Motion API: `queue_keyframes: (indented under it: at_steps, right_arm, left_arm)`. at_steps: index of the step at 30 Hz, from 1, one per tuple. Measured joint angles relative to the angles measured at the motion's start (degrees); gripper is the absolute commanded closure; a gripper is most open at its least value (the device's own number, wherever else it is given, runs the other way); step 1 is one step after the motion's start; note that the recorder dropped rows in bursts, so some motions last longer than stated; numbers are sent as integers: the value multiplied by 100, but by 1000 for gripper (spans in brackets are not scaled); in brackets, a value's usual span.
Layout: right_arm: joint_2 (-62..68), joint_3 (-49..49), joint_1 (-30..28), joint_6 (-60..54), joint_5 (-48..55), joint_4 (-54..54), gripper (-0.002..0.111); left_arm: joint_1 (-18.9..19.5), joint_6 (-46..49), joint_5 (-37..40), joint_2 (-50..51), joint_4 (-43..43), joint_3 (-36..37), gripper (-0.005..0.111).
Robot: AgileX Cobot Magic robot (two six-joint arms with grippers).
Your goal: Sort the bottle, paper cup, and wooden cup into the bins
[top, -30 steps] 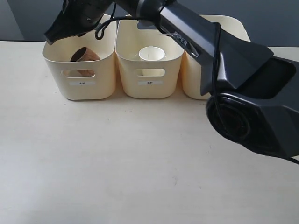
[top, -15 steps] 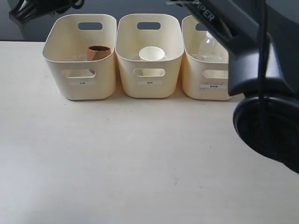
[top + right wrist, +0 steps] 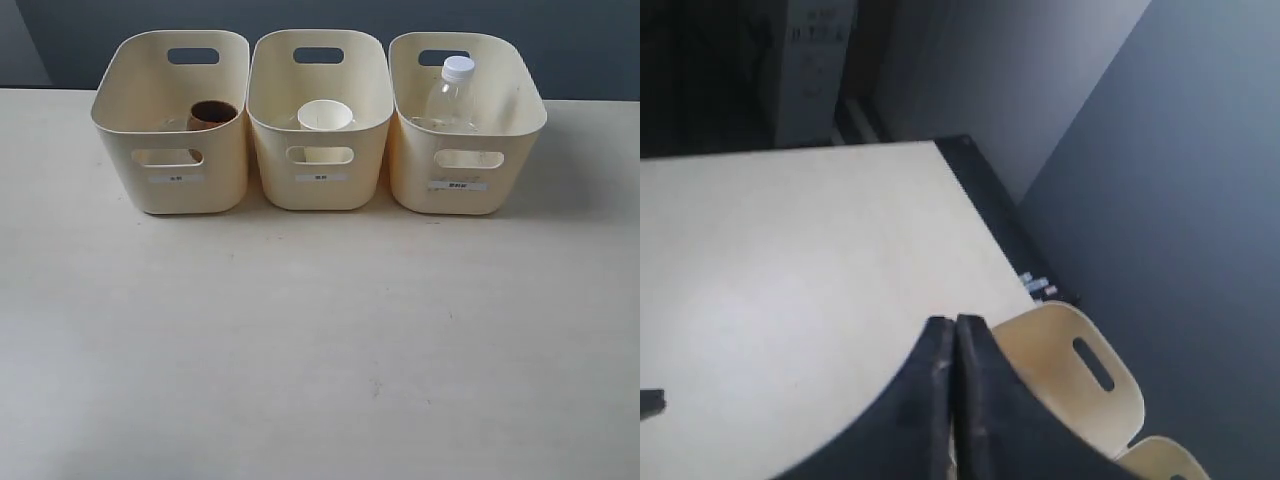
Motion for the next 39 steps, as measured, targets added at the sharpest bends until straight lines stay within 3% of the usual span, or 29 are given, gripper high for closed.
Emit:
queue_keyframes:
  at_steps: [4,9,12,20,27,39]
  right_arm:
    - [-616,0,638,314,0,-564,109]
    - [-1535,-12,2014,714,0,-1861,109]
    - [-1881,-12,2418,751,0,-2184,109]
    - [-2652,-15,2457,751,0,-1338,109]
    - [-3333,-24,2461,751,0,-1519,109]
    - [-3352,-27,2471,909,16,-1596,109]
  left_arm:
    - [0,0,0,0,0,0,107]
    - [0,0,0,0,0,0,107]
    - [0,0,0,0,0,0,107]
    - [0,0,0,0,0,0,107]
    - [0,0,0,0,0,0,107]
    - [0,0,0,0,0,0,107]
